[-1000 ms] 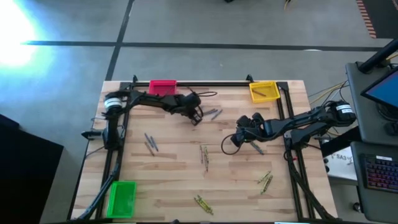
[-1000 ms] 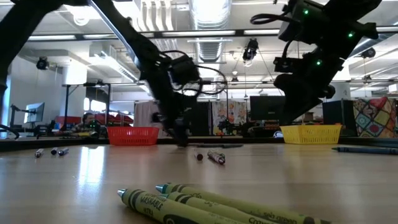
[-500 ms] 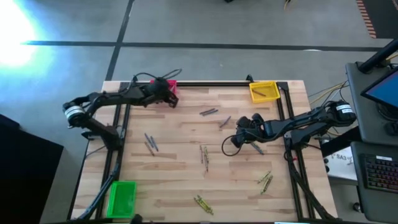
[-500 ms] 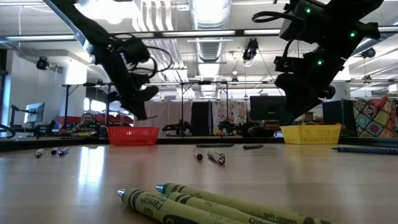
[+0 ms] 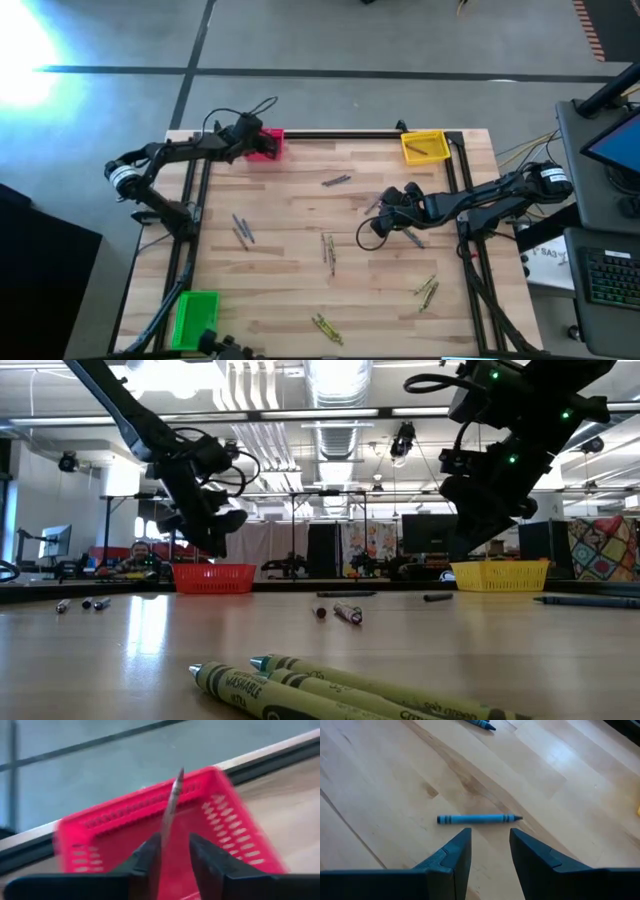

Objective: Sort crayons
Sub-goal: Put the blue crayon into the green bin

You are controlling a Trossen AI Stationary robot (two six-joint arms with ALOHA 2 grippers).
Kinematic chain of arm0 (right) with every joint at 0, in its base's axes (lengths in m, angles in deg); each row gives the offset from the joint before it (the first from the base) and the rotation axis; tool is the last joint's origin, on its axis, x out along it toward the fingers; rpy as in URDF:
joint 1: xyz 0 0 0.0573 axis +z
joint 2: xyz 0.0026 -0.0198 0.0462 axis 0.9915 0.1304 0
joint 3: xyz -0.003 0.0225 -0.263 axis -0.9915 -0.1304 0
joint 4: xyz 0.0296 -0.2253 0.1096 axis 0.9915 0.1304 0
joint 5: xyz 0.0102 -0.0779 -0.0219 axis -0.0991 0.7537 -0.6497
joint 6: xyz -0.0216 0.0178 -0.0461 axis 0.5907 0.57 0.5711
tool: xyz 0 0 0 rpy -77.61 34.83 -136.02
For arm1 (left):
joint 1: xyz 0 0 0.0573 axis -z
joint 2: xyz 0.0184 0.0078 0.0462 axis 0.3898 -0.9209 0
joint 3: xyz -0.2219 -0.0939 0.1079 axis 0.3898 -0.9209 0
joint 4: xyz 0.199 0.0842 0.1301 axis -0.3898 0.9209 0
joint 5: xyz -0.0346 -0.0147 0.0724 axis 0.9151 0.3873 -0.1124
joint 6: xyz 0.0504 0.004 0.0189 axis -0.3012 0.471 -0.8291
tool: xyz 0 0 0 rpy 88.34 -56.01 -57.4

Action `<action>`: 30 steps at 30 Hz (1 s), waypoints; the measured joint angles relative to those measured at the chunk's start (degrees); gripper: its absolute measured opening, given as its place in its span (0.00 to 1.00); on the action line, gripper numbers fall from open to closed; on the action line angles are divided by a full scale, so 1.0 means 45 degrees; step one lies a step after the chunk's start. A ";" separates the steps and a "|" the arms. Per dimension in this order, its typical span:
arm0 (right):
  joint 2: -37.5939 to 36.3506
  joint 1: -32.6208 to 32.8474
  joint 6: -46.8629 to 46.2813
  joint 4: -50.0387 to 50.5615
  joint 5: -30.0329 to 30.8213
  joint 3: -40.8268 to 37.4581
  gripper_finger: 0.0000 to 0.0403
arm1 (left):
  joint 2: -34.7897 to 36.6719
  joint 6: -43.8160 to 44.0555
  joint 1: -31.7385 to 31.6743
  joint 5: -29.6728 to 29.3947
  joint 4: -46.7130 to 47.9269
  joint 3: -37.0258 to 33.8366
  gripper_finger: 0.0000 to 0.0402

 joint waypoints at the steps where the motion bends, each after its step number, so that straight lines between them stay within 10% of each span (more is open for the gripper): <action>1: 0.0000 -0.0004 0.0000 0.0000 0.0000 0.0000 0.32 | -0.0032 0.0000 0.0004 0.0148 0.0013 0.0005 0.24; 11: -0.0019 -0.0007 0.0147 0.0192 -0.0381 0.0125 0.32 | 0.2365 -0.0005 0.1098 0.0196 -0.0352 -0.1985 0.37; 18: -0.0019 0.0054 -0.0709 0.2769 -0.4288 0.1482 0.28 | 0.6013 0.0014 0.4182 0.0222 -0.0637 -0.4957 0.35; 25: -0.0024 0.0249 -0.1553 0.5537 -0.3994 0.2953 0.23 | 0.7321 0.0374 0.7823 -0.0195 -0.4430 -0.7063 0.32; 30: -0.0029 0.0249 -0.0885 0.3751 -0.3689 0.2739 0.23 | 0.7509 0.1146 0.9026 -0.0130 -0.2812 -0.6732 0.32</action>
